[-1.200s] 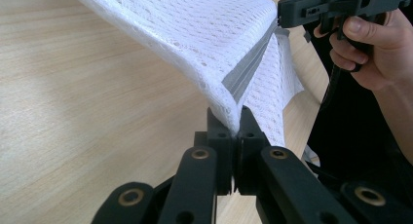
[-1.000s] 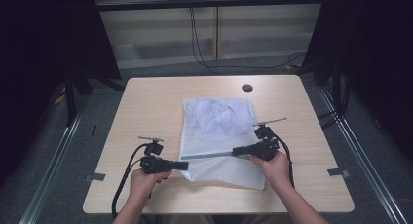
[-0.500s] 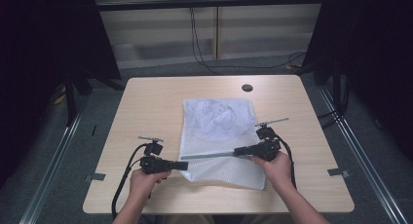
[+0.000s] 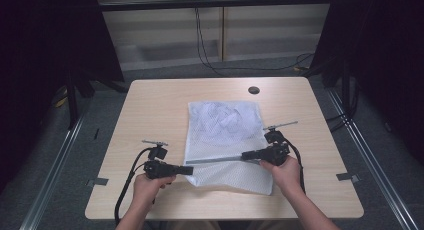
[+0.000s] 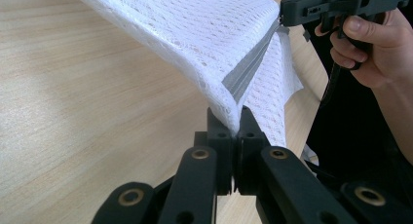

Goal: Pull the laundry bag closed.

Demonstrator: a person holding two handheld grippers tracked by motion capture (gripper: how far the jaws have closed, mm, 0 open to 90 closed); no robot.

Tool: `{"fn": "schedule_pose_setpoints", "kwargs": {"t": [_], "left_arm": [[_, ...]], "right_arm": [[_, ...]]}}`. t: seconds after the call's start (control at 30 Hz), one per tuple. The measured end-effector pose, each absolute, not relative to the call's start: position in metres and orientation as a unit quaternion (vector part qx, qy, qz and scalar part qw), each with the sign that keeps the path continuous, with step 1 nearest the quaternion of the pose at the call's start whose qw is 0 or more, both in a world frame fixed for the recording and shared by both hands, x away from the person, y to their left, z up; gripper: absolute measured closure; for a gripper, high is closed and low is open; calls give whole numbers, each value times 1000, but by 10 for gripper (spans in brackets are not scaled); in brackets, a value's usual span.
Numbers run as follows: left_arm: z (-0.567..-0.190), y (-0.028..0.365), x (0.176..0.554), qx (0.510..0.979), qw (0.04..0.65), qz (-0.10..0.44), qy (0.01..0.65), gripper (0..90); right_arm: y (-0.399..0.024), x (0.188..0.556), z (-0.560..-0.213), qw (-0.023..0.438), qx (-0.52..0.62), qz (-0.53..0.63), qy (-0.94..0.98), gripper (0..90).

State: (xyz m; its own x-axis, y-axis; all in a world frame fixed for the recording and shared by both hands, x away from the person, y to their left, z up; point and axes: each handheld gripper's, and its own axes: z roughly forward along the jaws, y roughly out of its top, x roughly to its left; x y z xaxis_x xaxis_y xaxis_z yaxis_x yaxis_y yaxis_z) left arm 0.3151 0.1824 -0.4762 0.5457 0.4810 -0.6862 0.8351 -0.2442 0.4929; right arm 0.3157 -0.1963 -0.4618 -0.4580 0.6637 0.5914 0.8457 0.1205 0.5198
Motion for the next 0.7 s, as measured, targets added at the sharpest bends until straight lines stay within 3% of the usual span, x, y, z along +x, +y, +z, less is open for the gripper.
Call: {"fn": "schedule_pose_setpoints", "kwargs": {"t": [0.7], "left_arm": [[-476, 184, 315, 763, 437, -203, 431, 884]], "right_arm": [[-204, 314, -464, 102, -513, -426, -738, 868]]}}
